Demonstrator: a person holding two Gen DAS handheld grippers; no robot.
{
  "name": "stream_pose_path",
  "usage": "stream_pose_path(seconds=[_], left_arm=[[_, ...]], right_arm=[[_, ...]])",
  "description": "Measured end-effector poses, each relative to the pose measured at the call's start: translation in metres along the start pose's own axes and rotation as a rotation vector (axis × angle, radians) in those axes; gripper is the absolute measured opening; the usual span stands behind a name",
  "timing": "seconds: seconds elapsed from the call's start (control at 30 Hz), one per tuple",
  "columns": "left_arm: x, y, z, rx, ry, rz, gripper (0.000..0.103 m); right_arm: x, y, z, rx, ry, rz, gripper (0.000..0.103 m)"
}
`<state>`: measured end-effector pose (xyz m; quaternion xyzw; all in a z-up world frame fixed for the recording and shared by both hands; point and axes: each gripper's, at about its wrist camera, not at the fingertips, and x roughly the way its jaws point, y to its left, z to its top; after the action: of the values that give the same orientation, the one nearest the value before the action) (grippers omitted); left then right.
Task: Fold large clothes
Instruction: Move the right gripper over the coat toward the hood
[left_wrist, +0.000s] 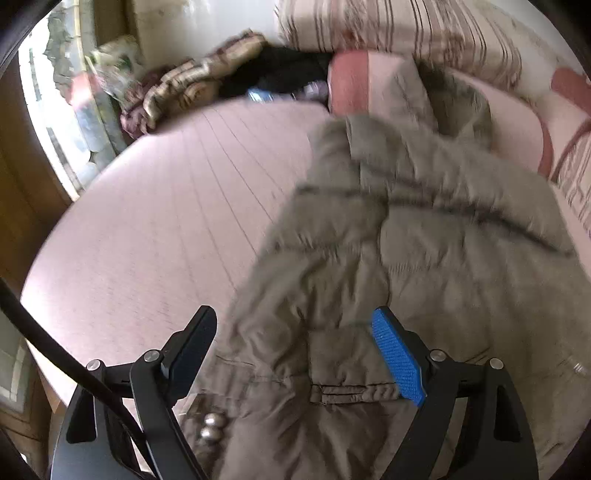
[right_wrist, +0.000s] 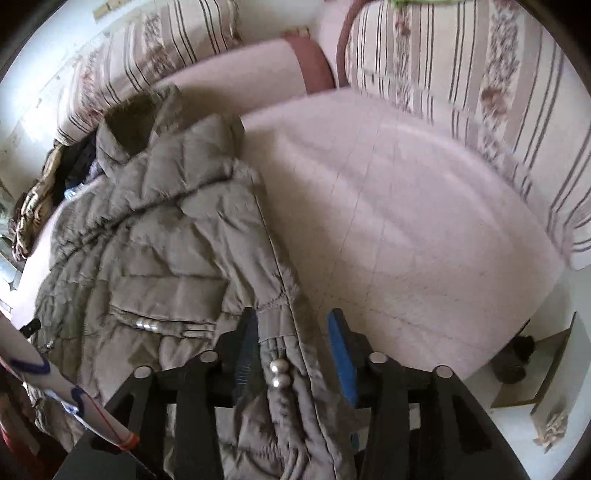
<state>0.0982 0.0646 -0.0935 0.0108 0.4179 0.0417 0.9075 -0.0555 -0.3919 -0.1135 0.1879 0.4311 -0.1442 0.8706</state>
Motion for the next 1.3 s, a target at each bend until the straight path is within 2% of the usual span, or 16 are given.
stream_pose_path(seconds=[0.1, 0.23, 0.3, 0.47, 0.57, 0.67, 0.7, 0.77, 0.93, 1.07, 1.17, 1.3], left_arm=[[-0.032, 0.001, 0.012, -0.019, -0.091, 0.010, 0.086], [-0.057, -0.003, 0.031, -0.034, -0.167, 0.019, 0.086], [-0.063, -0.006, 0.041, -0.034, -0.195, 0.021, 0.086], [-0.054, -0.013, 0.061, -0.015, -0.257, 0.087, 0.086], [-0.036, -0.008, 0.067, -0.011, -0.225, 0.115, 0.086], [-0.021, 0.007, 0.066, -0.066, -0.202, 0.083, 0.086], [-0.011, 0.011, 0.068, -0.084, -0.176, 0.084, 0.086], [0.002, 0.017, 0.073, -0.095, -0.130, 0.081, 0.086], [0.025, 0.031, 0.080, -0.131, -0.085, 0.081, 0.086], [0.047, 0.039, 0.091, -0.143, -0.041, 0.073, 0.086], [0.058, 0.047, 0.096, -0.184, -0.024, 0.070, 0.086], [0.071, 0.053, 0.103, -0.218, -0.007, 0.054, 0.086]], right_arm=[[-0.024, 0.005, 0.004, -0.010, -0.045, -0.005, 0.050], [-0.042, 0.026, 0.012, -0.015, -0.059, 0.050, 0.052], [-0.047, 0.041, 0.017, -0.021, -0.055, 0.083, 0.055], [-0.051, 0.100, 0.042, -0.081, -0.046, 0.188, 0.058], [-0.058, 0.140, 0.075, -0.141, -0.079, 0.190, 0.059], [-0.061, 0.166, 0.116, -0.164, -0.130, 0.179, 0.072], [-0.059, 0.172, 0.124, -0.165, -0.140, 0.168, 0.072], [-0.048, 0.189, 0.144, -0.170, -0.143, 0.146, 0.072], [0.010, 0.243, 0.196, -0.184, -0.081, 0.136, 0.072], [0.058, 0.305, 0.239, -0.247, -0.053, 0.113, 0.072], [0.094, 0.359, 0.283, -0.239, -0.043, 0.133, 0.073], [0.138, 0.416, 0.336, -0.237, -0.056, 0.115, 0.077]])
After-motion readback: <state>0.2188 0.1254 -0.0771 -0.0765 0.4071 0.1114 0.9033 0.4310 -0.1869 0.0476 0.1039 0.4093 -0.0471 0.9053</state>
